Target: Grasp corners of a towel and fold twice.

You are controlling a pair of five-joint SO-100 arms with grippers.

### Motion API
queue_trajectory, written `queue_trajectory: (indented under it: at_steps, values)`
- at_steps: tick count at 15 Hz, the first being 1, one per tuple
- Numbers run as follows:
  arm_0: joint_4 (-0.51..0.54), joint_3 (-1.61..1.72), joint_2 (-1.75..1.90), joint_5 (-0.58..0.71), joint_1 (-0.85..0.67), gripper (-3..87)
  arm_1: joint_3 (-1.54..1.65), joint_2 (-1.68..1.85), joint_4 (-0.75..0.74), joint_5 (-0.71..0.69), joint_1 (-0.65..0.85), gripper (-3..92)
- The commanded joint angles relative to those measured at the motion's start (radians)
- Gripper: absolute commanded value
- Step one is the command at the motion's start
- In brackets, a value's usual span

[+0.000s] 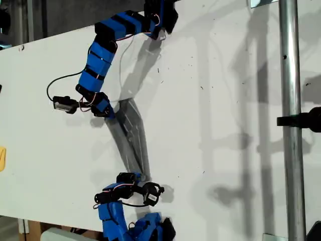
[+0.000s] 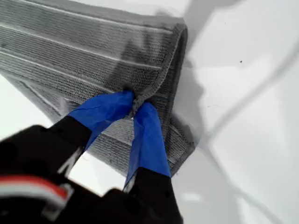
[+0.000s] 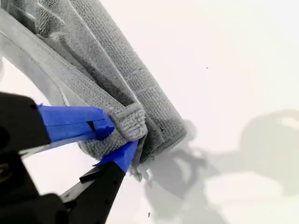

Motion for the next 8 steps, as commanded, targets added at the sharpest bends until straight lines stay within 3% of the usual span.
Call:
queue_trajectory:
  at_steps: [1, 4, 8]
  values:
    - [0.017, -0.034, 0.051, 0.006, -0.005, -2.8, -0.006, 0.224, 0.084, -0.025, -0.008, -0.2]
    - [0.015, -0.046, 0.060, 0.029, -0.014, -2.8, 0.044, 0.371, 0.160, -0.025, -0.028, -0.2]
    - [0.075, -0.089, 0.092, 0.146, -0.137, -2.8, 0.121, 0.459, 0.179, -0.017, -0.095, -0.2]
